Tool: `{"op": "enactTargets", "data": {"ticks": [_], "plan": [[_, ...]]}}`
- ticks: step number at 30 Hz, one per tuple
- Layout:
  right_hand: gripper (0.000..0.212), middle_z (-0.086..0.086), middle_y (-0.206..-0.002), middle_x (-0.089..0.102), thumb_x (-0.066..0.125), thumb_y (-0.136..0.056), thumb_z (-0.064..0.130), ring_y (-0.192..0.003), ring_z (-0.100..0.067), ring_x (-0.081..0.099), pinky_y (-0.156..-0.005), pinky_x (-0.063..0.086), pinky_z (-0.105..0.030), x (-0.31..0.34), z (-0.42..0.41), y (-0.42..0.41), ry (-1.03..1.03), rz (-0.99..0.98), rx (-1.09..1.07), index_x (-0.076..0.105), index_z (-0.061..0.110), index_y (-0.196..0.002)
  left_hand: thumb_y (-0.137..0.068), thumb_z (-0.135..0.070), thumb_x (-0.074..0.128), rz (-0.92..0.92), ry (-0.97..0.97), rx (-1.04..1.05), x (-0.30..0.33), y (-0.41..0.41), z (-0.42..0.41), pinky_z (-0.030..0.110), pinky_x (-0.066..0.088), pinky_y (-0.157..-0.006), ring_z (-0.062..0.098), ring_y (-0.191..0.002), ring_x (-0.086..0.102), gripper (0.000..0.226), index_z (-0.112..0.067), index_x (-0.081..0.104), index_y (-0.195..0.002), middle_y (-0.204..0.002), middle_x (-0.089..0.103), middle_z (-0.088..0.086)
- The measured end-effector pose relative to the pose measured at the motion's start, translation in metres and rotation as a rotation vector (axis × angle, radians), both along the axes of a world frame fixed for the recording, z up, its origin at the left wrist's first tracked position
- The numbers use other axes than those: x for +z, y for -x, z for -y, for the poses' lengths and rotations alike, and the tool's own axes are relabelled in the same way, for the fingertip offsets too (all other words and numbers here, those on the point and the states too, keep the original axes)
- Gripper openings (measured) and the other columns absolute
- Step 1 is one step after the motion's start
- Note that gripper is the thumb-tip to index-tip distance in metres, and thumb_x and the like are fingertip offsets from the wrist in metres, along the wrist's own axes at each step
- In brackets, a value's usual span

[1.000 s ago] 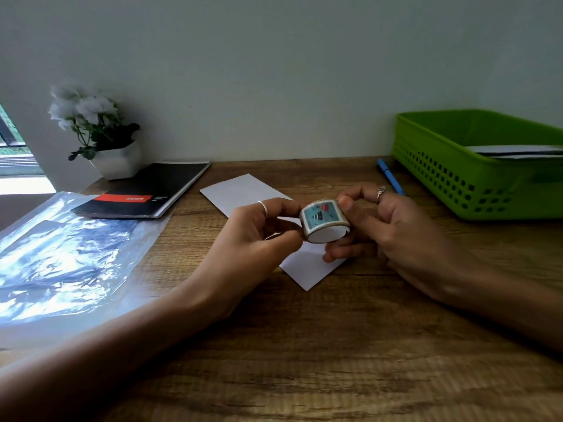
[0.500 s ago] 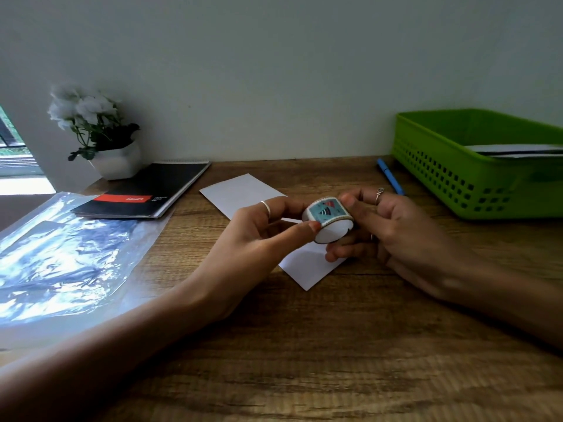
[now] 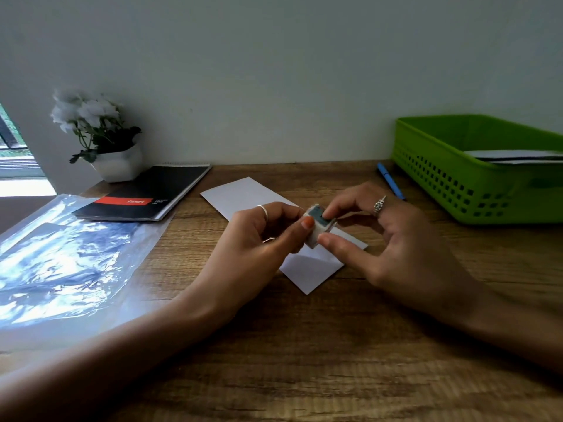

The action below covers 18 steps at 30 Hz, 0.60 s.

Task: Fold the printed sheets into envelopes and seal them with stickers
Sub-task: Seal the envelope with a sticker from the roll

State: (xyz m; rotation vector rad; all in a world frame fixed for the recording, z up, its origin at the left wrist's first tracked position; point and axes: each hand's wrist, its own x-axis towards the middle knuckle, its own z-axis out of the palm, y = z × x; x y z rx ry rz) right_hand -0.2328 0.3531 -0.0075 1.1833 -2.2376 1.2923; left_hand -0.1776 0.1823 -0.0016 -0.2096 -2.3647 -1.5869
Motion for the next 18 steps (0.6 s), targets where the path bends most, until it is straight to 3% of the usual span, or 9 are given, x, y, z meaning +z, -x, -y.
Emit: {"op": "enactTargets", "data": {"ticks": [5,11,18], "plan": [[0.020,0.011,-0.101,0.065,0.073,-0.078,0.015,-0.098,-0.002,0.063,-0.087,0.051,-0.017,-0.0004,0.0006,0.0025,0.028,0.005,-0.021,0.064,0.020,-0.096,-0.086,-0.018,0.059,-0.027,0.039,-0.015,0.0005,-0.0008,-0.0002,0.012,0.050,-0.073,0.001,-0.085,0.065,0.015,-0.023,0.069,-0.096,-0.091,0.072,-0.010],[0.013,0.015,-0.103,0.066,0.071,-0.079,0.012,-0.098,0.002,0.063,-0.084,0.051,-0.013,0.0002,-0.0029,0.0017,0.062,0.065,-0.005,0.070,0.017,-0.092,-0.082,-0.022,0.061,-0.041,0.045,-0.018,0.0004,-0.0015,0.0010,0.011,0.049,-0.071,0.000,-0.084,0.066,0.015,-0.026,0.069,-0.094,-0.091,0.072,-0.013],[0.010,0.010,-0.104,0.066,0.068,-0.083,0.013,-0.100,0.004,0.060,-0.081,0.047,-0.006,-0.0027,-0.0018,0.0031,0.016,-0.025,-0.031,0.070,0.017,-0.092,-0.078,-0.029,0.061,-0.048,0.047,-0.008,-0.0005,-0.0009,0.0019,0.013,0.051,-0.071,0.005,-0.083,0.067,0.018,-0.028,0.070,-0.094,-0.090,0.072,-0.014]]}}
